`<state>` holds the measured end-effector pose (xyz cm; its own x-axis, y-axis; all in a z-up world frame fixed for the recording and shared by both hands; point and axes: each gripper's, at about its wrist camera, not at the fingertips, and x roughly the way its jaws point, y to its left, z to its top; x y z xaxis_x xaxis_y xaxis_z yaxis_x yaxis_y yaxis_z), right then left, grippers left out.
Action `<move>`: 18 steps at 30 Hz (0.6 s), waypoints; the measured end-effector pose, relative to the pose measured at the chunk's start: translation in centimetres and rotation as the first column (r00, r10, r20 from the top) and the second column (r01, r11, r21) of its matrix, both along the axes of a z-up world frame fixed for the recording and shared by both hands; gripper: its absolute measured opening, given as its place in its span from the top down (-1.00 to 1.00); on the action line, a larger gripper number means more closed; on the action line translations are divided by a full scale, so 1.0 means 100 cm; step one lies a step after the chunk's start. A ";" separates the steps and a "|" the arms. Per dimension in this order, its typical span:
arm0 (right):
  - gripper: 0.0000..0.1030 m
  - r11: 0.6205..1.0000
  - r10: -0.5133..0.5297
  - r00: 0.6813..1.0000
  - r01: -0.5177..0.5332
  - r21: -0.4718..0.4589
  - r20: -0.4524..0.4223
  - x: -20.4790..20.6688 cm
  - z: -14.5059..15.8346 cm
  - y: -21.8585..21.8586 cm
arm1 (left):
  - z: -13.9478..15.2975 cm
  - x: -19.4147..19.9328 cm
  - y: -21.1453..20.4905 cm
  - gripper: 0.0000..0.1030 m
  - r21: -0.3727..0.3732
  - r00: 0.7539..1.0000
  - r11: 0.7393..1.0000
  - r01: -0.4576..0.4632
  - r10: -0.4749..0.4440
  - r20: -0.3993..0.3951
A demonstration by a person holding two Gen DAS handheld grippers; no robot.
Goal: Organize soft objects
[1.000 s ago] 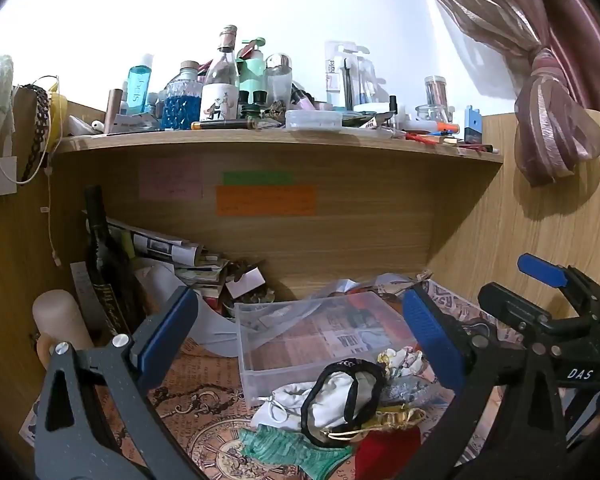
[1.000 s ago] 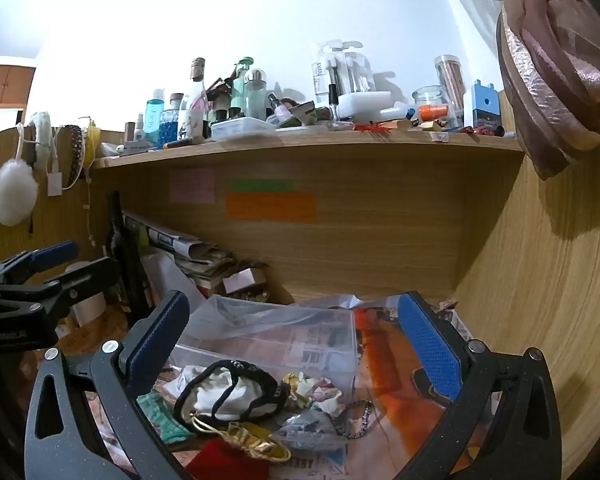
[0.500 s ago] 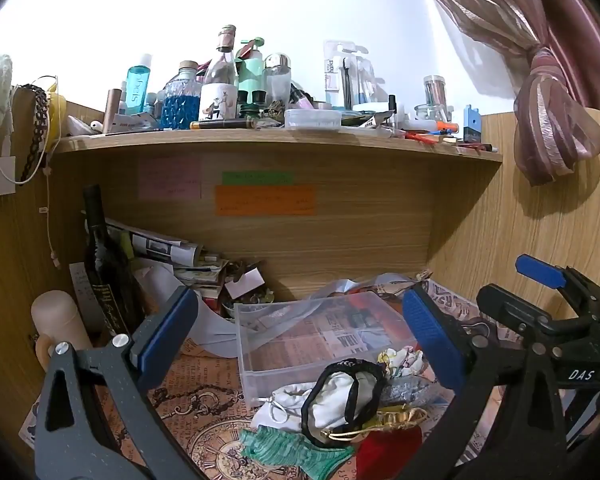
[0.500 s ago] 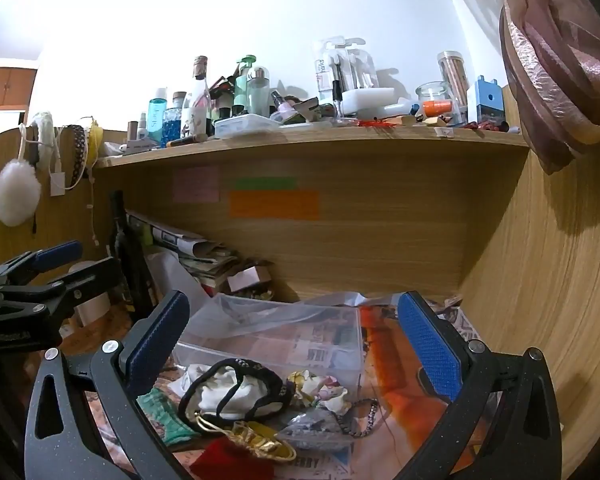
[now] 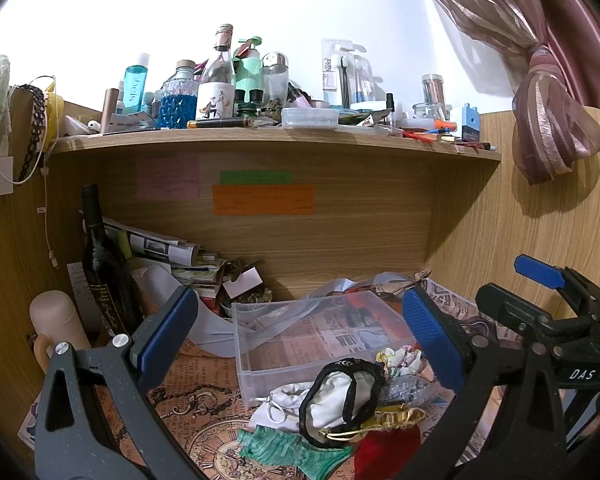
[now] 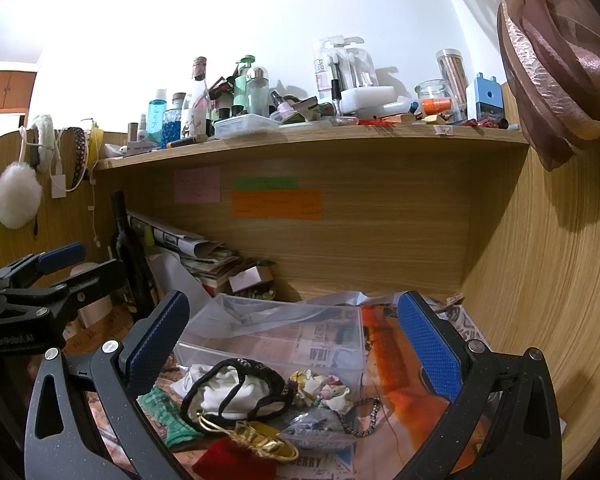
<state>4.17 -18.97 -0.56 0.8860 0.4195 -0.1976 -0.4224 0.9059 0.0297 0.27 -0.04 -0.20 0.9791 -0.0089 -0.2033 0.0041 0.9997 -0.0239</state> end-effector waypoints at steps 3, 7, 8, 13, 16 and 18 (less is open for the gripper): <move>-1.00 1.000 -0.001 1.000 0.001 0.003 0.001 0.000 0.000 -0.001 | 0.000 0.000 0.000 -1.00 0.001 1.000 1.000 -0.001 0.001 0.000; -1.00 1.000 0.000 1.000 0.000 0.004 0.000 0.000 0.000 -0.001 | 0.000 0.000 0.000 -1.00 0.001 1.000 1.000 0.001 -0.001 0.000; -1.00 1.000 0.000 1.000 0.000 0.004 0.000 0.000 0.000 -0.001 | 0.000 0.000 0.000 -1.00 0.000 1.000 1.000 0.001 -0.001 0.001; -1.00 1.000 -0.001 1.000 0.001 0.004 0.000 0.000 0.000 -0.001 | 0.000 0.000 0.000 -1.00 0.000 1.000 1.000 0.002 -0.002 0.000; -1.00 1.000 0.000 1.000 0.000 0.006 0.001 0.000 0.000 -0.002 | 0.000 0.000 0.000 -1.00 0.000 1.000 1.000 0.002 -0.002 0.000; -1.00 1.000 -0.001 1.000 0.001 0.007 0.001 0.000 0.001 -0.002 | 0.000 0.000 0.000 -1.00 0.001 1.000 1.000 0.001 -0.001 0.001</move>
<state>4.18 -19.16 -0.49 0.8865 0.4203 -0.1936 -0.4219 0.9060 0.0352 0.24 -0.06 -0.24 0.9793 -0.0097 -0.2023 0.0053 0.9997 -0.0227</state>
